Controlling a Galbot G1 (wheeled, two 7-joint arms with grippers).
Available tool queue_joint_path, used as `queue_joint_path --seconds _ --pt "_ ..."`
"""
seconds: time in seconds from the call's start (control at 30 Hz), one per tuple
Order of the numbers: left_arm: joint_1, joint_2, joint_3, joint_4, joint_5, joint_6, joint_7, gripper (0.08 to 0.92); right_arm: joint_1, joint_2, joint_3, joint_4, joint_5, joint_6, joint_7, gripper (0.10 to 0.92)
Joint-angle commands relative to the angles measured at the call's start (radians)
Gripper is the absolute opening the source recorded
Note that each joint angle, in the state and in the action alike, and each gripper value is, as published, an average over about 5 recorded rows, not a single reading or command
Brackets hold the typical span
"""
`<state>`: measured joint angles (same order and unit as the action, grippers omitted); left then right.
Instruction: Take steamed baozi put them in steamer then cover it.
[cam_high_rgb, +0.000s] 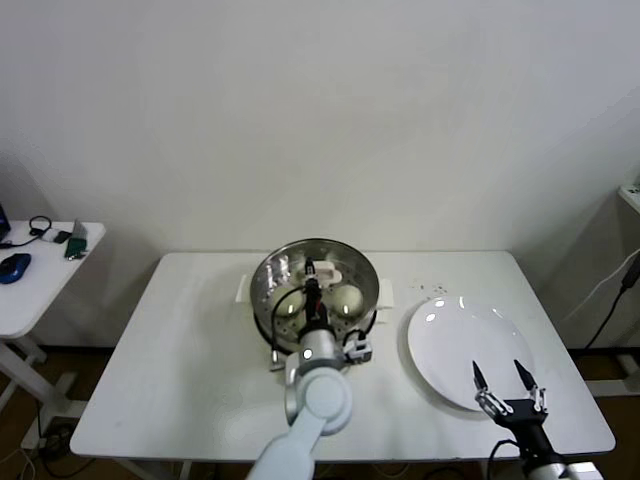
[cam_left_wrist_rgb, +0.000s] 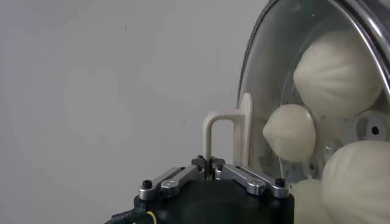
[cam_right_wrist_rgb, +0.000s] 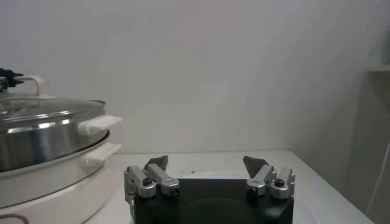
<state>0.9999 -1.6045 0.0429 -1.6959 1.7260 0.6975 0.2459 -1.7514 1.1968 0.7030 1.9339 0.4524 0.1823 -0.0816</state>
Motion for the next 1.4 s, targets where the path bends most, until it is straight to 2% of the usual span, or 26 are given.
queue_joint_path --seconds 0.03,0.6,0.7,1.07,1.27,1.4 --pt "-0.008 -0.006 -0.003 0.011 -0.001 0.001 -0.011 0.134 -0.004 -0.001 0.003 0.002 0.001 0.001 -0.004 0.823" --pt "-0.003 0.023 0.006 -0.018 -0.03 -0.005 0.018 0.134 -0.006 0.0 0.011 0.005 0.004 0.002 -0.011 0.823" --pt "-0.004 0.03 0.009 -0.025 -0.04 -0.004 0.02 0.165 -0.005 0.0 0.007 0.005 0.004 0.002 -0.013 0.823" --pt "0.006 0.061 0.028 -0.101 -0.106 0.006 0.038 0.477 0.001 -0.012 0.006 -0.003 0.007 -0.001 -0.016 0.823" --pt "0.025 0.11 0.052 -0.206 -0.195 0.005 0.034 0.65 0.013 -0.018 0.0 -0.004 0.014 -0.01 0.0 0.823" --pt "0.061 0.167 0.064 -0.299 -0.306 -0.001 0.019 0.76 0.019 -0.021 -0.008 0.002 0.037 -0.022 0.036 0.823"
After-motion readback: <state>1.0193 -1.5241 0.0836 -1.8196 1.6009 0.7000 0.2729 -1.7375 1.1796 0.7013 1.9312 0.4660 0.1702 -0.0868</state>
